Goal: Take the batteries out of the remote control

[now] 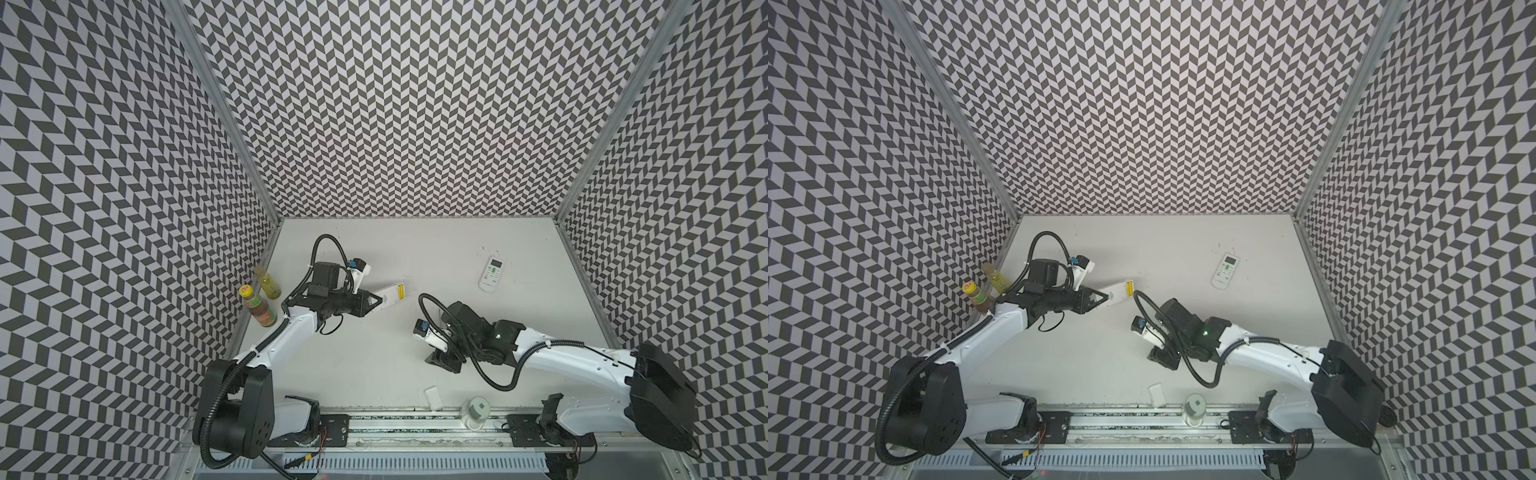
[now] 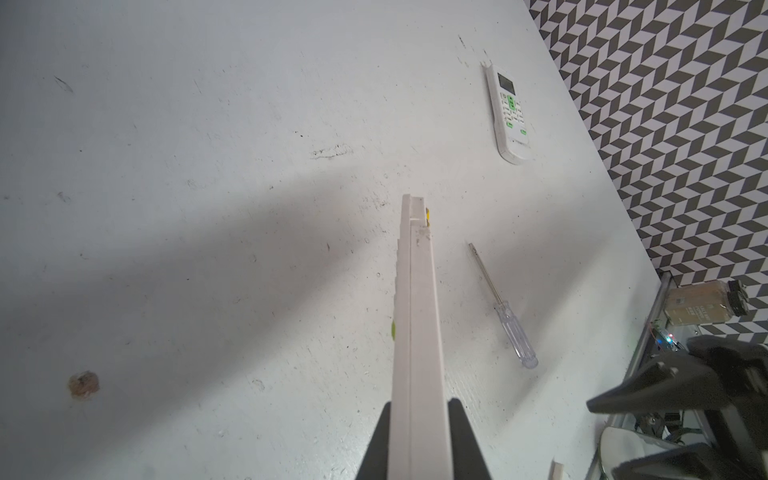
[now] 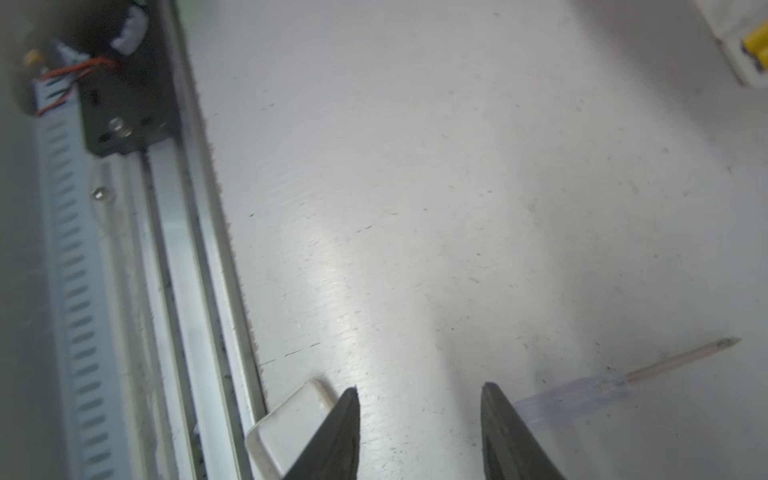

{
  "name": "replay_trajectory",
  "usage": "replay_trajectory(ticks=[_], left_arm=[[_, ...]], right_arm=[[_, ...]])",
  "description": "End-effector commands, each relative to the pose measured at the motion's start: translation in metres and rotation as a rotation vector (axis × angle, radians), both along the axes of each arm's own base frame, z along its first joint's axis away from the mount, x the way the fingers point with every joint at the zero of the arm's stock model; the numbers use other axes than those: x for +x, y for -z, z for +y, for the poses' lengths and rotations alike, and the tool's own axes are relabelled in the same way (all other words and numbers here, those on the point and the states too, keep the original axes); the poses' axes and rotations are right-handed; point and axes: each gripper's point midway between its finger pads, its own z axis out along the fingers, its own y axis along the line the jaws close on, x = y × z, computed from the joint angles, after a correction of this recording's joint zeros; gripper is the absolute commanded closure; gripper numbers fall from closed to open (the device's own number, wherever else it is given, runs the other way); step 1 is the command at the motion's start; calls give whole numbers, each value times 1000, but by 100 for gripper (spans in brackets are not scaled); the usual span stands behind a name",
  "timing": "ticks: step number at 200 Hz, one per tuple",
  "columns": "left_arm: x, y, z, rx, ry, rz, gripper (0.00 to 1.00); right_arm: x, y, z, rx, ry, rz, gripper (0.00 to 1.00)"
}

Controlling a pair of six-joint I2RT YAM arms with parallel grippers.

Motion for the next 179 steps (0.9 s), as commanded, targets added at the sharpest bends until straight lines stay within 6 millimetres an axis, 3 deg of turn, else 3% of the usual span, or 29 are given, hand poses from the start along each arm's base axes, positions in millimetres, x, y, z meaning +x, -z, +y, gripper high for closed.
replay_trajectory(ticks=[1,29,97,179], left_arm=[[5,-16,-3,-4,15,-56,100],[5,-15,-2,1,15,-59,100],[6,-15,-1,6,10,-61,100],[6,-16,-1,7,11,-66,100]], right_arm=[[-34,-2,1,53,-312,-111,53],[-42,6,5,53,-379,-101,55],[-33,48,3,-137,-358,-26,66],[-43,64,3,-214,-443,-19,65]])
